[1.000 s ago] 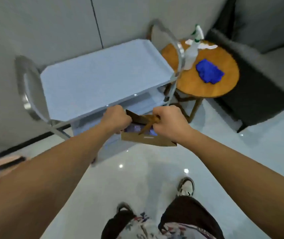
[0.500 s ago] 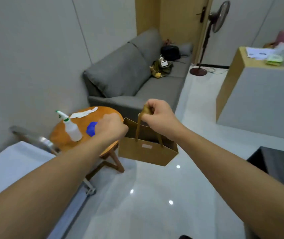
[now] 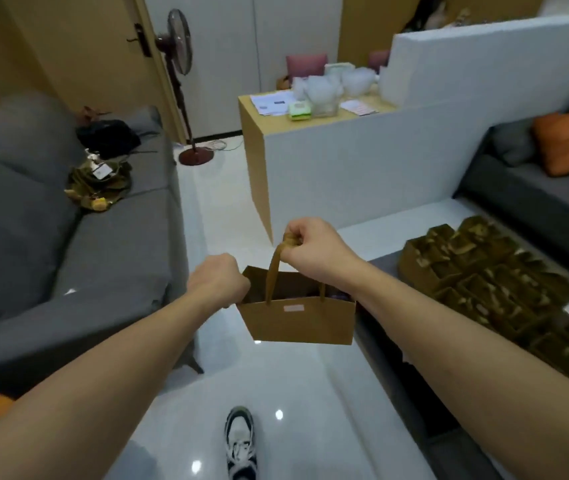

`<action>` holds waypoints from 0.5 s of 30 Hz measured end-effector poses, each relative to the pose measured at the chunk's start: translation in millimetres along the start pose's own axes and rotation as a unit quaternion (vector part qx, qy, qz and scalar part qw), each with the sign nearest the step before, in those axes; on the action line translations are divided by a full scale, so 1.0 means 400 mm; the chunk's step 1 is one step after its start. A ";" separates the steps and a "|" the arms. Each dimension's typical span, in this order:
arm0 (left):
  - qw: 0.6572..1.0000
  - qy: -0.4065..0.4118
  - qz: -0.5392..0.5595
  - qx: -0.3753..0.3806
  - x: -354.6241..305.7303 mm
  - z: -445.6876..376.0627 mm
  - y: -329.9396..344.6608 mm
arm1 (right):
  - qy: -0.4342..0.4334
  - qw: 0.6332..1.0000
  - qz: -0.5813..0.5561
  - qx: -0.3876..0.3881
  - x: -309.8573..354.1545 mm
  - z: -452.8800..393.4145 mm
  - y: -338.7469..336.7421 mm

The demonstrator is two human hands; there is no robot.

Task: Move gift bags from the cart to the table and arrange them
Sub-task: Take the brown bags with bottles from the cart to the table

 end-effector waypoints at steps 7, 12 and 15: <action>0.976 0.154 -0.123 0.094 -0.233 -0.322 -0.017 | 0.129 0.987 0.009 -0.090 -0.144 -0.142 -0.168; 0.952 0.229 -0.159 0.129 -0.374 -0.484 -0.024 | 0.202 0.968 0.001 -0.150 -0.226 -0.217 -0.259; 0.933 0.263 -0.169 0.177 -0.450 -0.554 0.008 | 0.243 0.956 0.009 -0.163 -0.309 -0.256 -0.301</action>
Point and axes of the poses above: each hand's wrist, its own z-axis away from the middle knuckle, its own y-axis out of the palm, x = y × z, the point moved 4 cm from there along -z, towards the middle knuckle, and after that the axes turned 13 degrees about x, right-handed, at the moved point
